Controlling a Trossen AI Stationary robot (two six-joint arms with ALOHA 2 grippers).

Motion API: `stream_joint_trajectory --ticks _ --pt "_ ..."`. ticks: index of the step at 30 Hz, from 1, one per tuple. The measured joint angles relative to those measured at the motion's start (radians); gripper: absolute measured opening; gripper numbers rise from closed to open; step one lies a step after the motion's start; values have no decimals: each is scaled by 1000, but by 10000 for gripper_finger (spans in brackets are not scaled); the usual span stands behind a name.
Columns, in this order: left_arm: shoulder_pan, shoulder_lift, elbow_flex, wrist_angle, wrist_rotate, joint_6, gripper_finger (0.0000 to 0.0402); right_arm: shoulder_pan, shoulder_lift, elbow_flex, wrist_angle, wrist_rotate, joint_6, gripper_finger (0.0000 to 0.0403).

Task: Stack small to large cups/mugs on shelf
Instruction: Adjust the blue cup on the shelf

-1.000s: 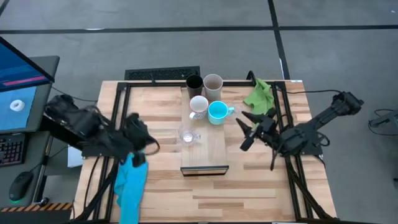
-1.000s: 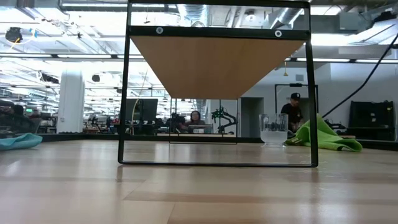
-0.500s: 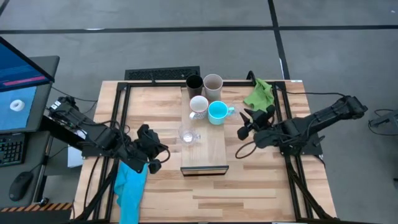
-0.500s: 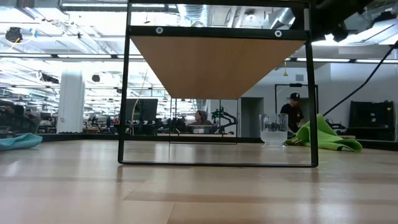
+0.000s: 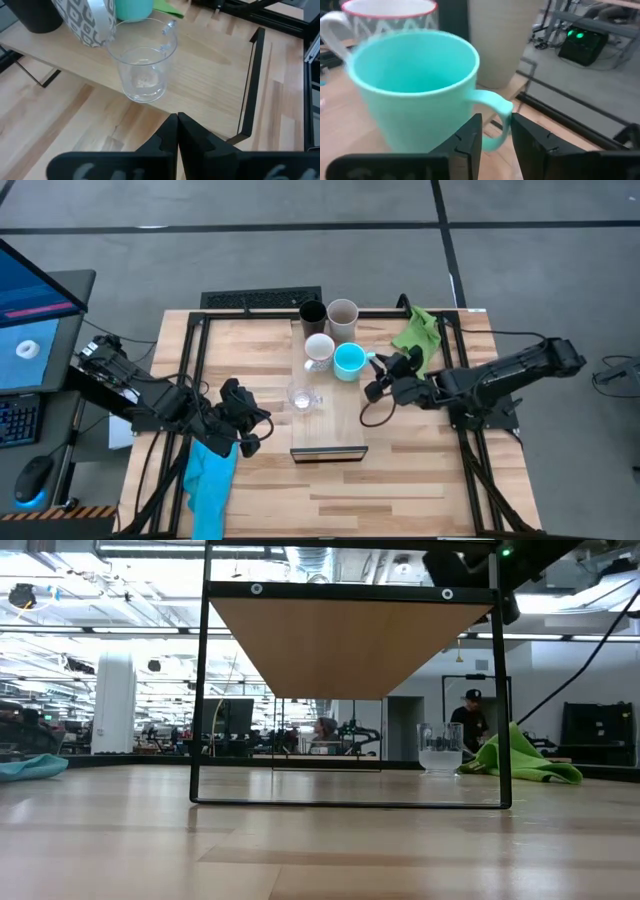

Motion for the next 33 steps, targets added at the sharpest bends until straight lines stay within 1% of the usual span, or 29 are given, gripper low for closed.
stream_joint_trajectory --ticks 2,7,12,17,26,30,33 --pt "0 0 0 0 0 0 0 -18 14 0 38 -38 -34 123" --pt "0 0 0 -4 0 4 0 -45 34 0 81 -68 -78 123" --pt "5 0 0 -7 -5 16 0 -77 34 0 83 -77 -82 123" --pt "26 0 0 -11 -4 51 0 -108 34 0 98 -80 -142 123" --pt "59 0 0 -12 2 125 0 -113 -31 0 124 -91 -210 123" --pt "74 0 0 -12 14 145 0 -136 -35 0 124 -137 -210 123" --pt "82 0 0 -12 31 156 0 -158 -7 0 128 -182 -204 123"
